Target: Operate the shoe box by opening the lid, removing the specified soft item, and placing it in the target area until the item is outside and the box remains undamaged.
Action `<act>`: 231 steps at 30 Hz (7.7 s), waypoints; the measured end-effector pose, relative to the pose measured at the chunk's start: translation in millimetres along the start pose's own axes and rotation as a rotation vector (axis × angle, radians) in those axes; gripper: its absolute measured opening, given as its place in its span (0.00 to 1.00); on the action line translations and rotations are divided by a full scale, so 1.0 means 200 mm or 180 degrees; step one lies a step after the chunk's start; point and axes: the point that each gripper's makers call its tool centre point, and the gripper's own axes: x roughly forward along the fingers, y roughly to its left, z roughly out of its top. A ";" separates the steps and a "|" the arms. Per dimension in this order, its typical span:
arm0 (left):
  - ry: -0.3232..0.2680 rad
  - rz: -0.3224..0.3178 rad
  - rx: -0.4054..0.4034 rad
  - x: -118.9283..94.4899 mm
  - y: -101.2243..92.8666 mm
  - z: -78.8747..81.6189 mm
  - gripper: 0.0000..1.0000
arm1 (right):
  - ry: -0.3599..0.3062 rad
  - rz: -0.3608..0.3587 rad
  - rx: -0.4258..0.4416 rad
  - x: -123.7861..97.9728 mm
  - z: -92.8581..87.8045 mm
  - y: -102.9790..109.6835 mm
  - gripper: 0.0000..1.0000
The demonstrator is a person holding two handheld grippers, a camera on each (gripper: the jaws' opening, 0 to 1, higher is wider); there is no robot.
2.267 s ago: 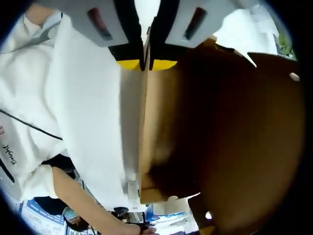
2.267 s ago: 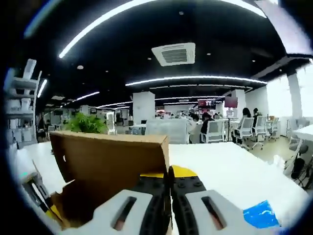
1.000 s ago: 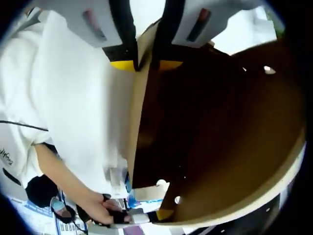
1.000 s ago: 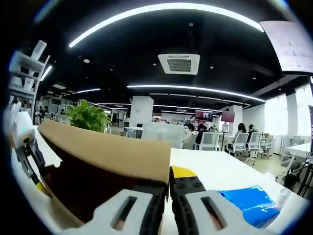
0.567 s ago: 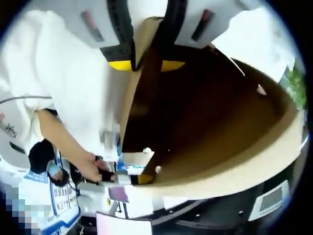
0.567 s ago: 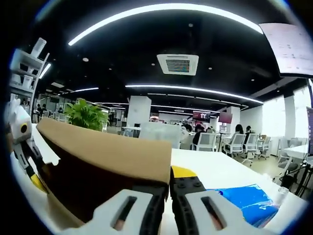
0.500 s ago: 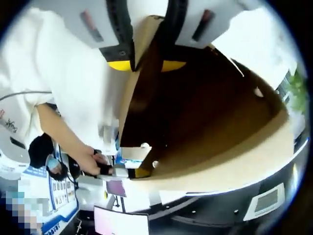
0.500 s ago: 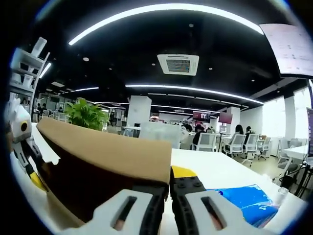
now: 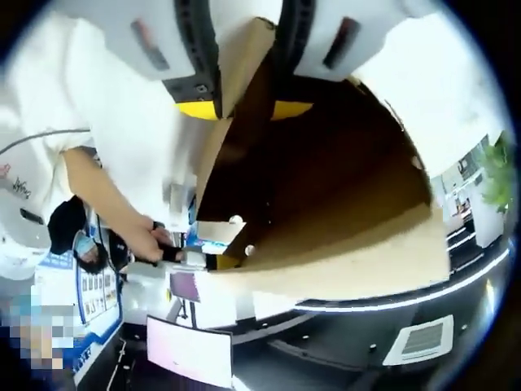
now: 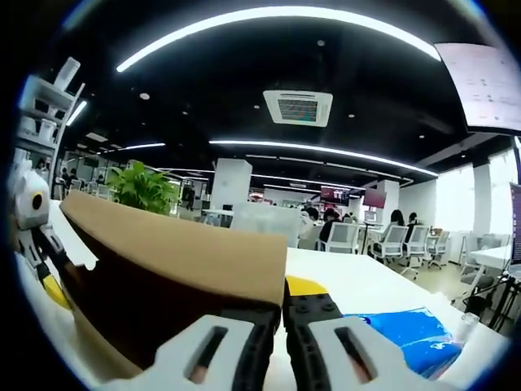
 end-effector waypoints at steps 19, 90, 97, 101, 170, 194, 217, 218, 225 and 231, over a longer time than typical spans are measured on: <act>-0.0395 0.0048 -0.0786 -0.06 -0.04 0.11 0.54 | 0.0001 -0.0050 -0.0092 -0.01 -0.01 0.01 0.00; -0.0804 0.1054 -0.0401 -0.32 0.11 0.24 0.76 | 0.0042 0.0125 -0.0473 -0.07 -0.14 0.08 0.01; -0.0991 0.1047 -0.0730 -0.34 0.16 0.26 0.71 | 0.0028 0.0200 -0.0495 -0.08 -0.14 0.09 0.02; -0.0894 0.1089 -0.0728 -0.34 0.15 0.25 0.71 | 0.0020 0.0261 -0.0501 -0.09 -0.14 0.10 0.02; -0.0936 0.1446 -0.1121 -0.37 0.29 0.07 0.46 | 0.0316 0.1848 0.1031 -0.23 -0.16 0.34 0.58; -0.0900 0.1565 -0.1021 -0.35 0.28 -0.04 0.48 | 0.0285 0.1896 0.0267 -0.25 -0.27 0.43 0.62; -0.0844 0.1623 -0.0662 -0.28 0.29 -0.09 0.55 | 0.0416 0.1777 0.0021 -0.26 -0.33 0.43 0.61; -0.0945 0.1646 -0.0737 -0.30 0.30 -0.08 0.54 | 0.0410 0.1783 0.0028 -0.26 -0.33 0.43 0.61; -0.1019 0.1587 -0.0798 -0.31 0.30 -0.08 0.52 | 0.0346 0.1710 0.0012 -0.27 -0.34 0.45 0.60; -0.0936 0.1620 -0.0632 -0.31 0.29 -0.11 0.53 | 0.0326 0.1712 -0.0138 -0.29 -0.34 0.43 0.58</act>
